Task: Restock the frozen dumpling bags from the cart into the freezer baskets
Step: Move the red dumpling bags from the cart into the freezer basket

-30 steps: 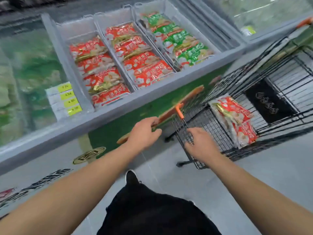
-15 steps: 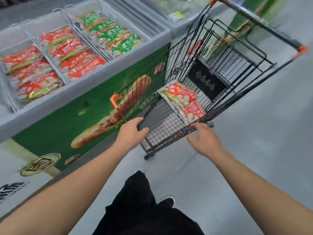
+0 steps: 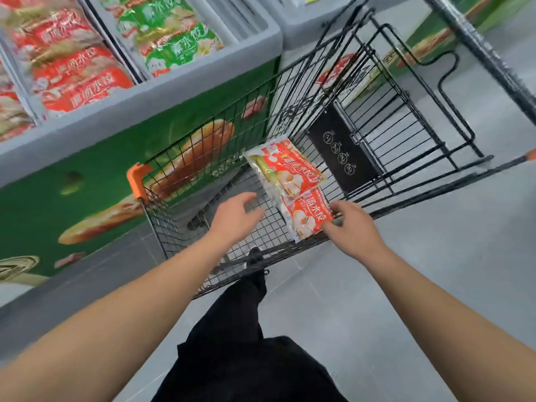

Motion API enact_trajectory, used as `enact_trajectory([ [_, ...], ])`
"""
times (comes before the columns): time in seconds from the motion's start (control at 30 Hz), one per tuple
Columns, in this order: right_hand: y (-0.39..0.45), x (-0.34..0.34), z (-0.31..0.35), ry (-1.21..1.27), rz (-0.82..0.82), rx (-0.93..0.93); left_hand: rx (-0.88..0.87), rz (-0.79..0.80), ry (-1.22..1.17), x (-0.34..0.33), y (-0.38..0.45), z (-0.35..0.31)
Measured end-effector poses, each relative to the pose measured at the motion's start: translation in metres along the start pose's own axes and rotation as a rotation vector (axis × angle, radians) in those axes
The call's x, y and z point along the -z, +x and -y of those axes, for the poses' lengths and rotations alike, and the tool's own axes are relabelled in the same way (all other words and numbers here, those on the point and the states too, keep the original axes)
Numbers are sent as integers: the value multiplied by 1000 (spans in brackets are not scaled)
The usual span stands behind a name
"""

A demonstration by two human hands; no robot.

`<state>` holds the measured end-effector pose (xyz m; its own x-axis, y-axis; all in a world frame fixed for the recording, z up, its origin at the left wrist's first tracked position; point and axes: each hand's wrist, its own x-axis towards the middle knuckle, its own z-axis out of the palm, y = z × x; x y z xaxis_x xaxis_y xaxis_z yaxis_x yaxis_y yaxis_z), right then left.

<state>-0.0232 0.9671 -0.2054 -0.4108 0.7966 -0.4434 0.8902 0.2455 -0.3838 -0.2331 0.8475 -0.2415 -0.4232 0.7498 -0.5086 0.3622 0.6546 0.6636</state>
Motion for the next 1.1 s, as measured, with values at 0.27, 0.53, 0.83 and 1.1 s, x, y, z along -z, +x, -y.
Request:
enact_trajectory([
  [0.27,88,19,-10,-20,164,-73,116,27,-89,-21,74,-39],
  [0.53,159,5,-34,102,308,-187,343,3,-274,-63,134,-43],
  [0.83,259,-60,-61,96,526,-172,599,-89,-365,-126,226,-14],
  [1.1,304,-119,-91,680,644,-658,658,-152,-160,-167,277,17],
])
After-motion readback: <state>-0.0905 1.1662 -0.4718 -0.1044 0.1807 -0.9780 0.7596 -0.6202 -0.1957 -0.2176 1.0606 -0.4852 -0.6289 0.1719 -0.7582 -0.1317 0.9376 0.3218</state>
